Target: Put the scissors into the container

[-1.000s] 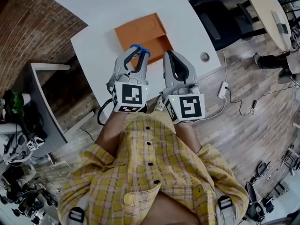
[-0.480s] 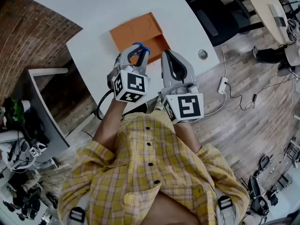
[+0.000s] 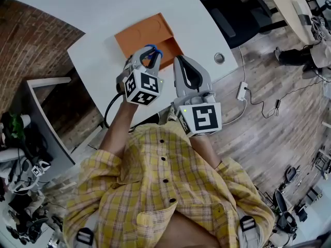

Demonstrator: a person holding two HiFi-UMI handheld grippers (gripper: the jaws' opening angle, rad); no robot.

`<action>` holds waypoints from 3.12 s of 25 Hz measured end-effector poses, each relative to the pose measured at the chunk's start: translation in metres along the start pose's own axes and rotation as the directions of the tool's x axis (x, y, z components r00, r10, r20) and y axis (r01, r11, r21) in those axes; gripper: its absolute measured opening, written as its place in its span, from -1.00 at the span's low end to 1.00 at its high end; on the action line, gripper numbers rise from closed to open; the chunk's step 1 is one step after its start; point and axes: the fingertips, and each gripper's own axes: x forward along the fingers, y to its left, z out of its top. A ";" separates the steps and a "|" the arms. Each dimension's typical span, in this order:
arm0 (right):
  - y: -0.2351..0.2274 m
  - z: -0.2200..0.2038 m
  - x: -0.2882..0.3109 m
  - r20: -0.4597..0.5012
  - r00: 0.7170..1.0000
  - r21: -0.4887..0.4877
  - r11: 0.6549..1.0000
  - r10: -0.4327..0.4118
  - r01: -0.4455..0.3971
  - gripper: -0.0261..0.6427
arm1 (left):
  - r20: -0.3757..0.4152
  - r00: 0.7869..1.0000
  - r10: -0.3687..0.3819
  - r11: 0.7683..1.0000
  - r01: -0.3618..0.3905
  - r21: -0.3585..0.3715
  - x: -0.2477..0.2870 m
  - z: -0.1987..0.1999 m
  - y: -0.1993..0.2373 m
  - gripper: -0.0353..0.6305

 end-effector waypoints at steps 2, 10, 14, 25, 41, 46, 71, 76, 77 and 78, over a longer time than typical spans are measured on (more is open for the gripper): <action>0.000 -0.001 0.000 0.001 1.000 0.000 1.000 -0.001 0.001 -0.90 | -0.014 1.000 -0.006 1.000 0.006 0.017 0.005 -0.003 -0.002 -0.67; -0.003 0.000 -0.002 -0.002 1.000 0.000 1.000 -0.002 0.002 -0.90 | -0.117 0.991 -0.069 0.993 0.080 0.090 0.033 -0.027 -0.015 -0.67; -0.006 0.000 -0.002 -0.003 1.000 0.003 1.000 -0.010 0.010 -0.90 | -0.147 0.986 -0.075 0.989 0.093 0.117 0.042 -0.032 -0.018 -0.67; -0.009 -0.003 -0.001 -0.010 1.000 0.004 1.000 -0.020 0.020 -0.90 | -0.239 0.963 -0.125 0.963 0.175 0.203 0.066 -0.059 -0.030 -0.67; -0.018 -0.008 0.000 -0.015 0.999 0.010 0.999 -0.039 0.039 -0.90 | -0.290 0.934 -0.209 0.951 0.263 0.161 0.094 -0.082 -0.046 -0.67; -0.020 -0.010 0.001 -0.020 0.999 0.015 0.999 -0.041 0.042 -0.90 | -0.316 0.924 -0.214 0.952 0.270 0.145 0.104 -0.094 -0.045 -0.67; -0.026 -0.014 0.002 -0.039 0.998 0.017 0.998 -0.052 0.053 -0.90 | -0.294 0.915 -0.276 0.954 0.299 0.037 0.135 -0.115 -0.054 -0.66; -0.027 -0.015 0.003 -0.045 0.998 0.019 0.999 -0.050 0.051 -0.90 | -0.291 0.914 -0.282 0.954 0.298 0.011 0.141 -0.121 -0.054 -0.66; -0.027 -0.015 0.003 -0.046 0.998 0.019 0.999 -0.050 0.051 -0.90 | -0.294 0.913 -0.283 0.954 0.299 0.010 0.142 -0.123 -0.054 -0.66; -0.026 -0.014 0.004 -0.046 0.998 0.018 0.999 -0.050 0.051 -0.90 | -0.296 0.912 -0.283 0.954 0.299 0.010 0.142 -0.125 -0.054 -0.66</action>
